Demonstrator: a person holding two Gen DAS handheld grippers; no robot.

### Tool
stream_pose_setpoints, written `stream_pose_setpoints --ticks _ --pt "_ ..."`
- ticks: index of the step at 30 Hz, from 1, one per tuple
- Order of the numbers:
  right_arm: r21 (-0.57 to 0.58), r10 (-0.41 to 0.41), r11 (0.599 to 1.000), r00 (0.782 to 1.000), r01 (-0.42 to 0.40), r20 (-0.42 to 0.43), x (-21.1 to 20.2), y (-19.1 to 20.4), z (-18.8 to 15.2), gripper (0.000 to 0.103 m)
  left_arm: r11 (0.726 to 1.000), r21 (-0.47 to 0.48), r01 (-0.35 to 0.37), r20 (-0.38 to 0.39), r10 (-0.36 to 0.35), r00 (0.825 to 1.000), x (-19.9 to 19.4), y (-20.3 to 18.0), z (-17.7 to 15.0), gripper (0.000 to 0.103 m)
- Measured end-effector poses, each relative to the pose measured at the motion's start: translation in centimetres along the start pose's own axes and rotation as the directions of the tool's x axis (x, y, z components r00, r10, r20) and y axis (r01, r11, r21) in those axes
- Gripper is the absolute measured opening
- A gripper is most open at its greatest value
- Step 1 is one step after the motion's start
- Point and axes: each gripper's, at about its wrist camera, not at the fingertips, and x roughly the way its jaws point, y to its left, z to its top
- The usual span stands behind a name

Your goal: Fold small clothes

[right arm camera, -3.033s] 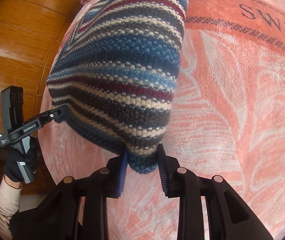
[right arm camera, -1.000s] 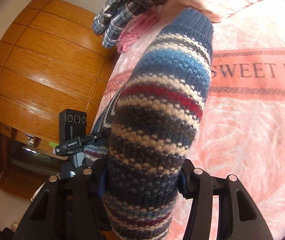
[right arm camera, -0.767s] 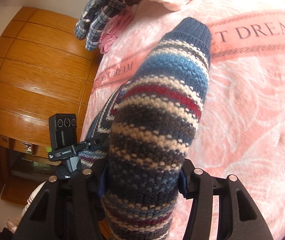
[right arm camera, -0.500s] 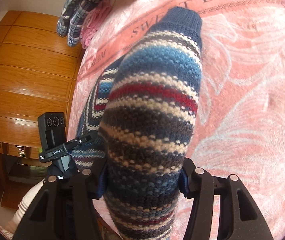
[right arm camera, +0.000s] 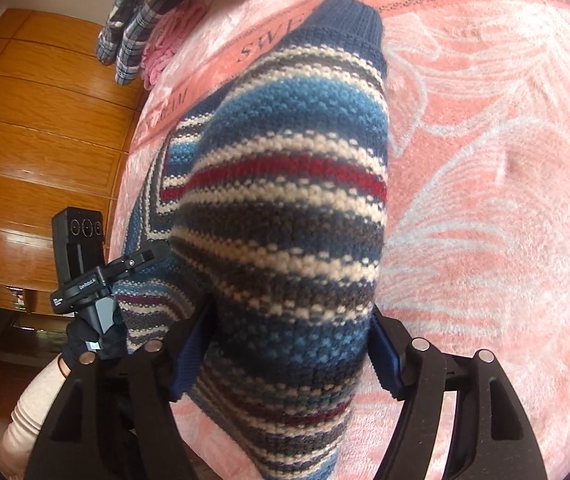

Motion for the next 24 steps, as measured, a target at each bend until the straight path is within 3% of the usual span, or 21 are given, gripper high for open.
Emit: stream_pose_setpoints --ticks 7,11,16,18,20,22,24 --pt "0.045 -0.009 0.999 1.000 0.008 0.012 -2.3 0.1 -2.8 0.074 0.997 -0.004 -0.082 -0.002 0.082 0.997 -4.2 -2.5 -2.9 0.063" --pt "0.061 -0.008 0.998 1.000 0.007 0.019 -3.2 0.3 -5.0 0.074 0.996 -0.030 -0.087 -0.024 0.087 0.996 -5.2 -3.5 -6.2 0.064" --pt "0.086 -0.040 0.996 0.999 0.039 0.009 -3.4 0.2 -7.4 0.074 0.989 0.040 -0.140 -0.015 0.141 0.990 -5.2 -4.4 -9.9 0.066" --pt "0.091 -0.087 0.992 0.996 0.087 -0.010 -2.9 -0.2 -8.2 0.073 0.981 0.055 -0.184 -0.027 0.186 0.982 -4.8 -4.2 -10.9 0.065" --pt "0.106 -0.112 0.988 0.993 0.116 -0.040 -2.2 -1.0 -9.0 0.068 0.971 0.064 -0.231 -0.042 0.234 0.971 -4.3 -3.4 -12.0 0.063" --pt "0.126 -0.107 0.986 0.993 0.112 -0.047 -2.0 -1.5 -9.6 0.042 0.971 0.039 -0.236 -0.049 0.238 0.970 -3.9 -2.0 -12.6 0.064" --pt "0.141 -0.088 0.986 0.996 0.092 -0.033 -2.4 -1.2 -10.0 0.033 0.978 -0.008 -0.208 -0.051 0.208 0.977 -4.2 -0.9 -13.1 0.064"
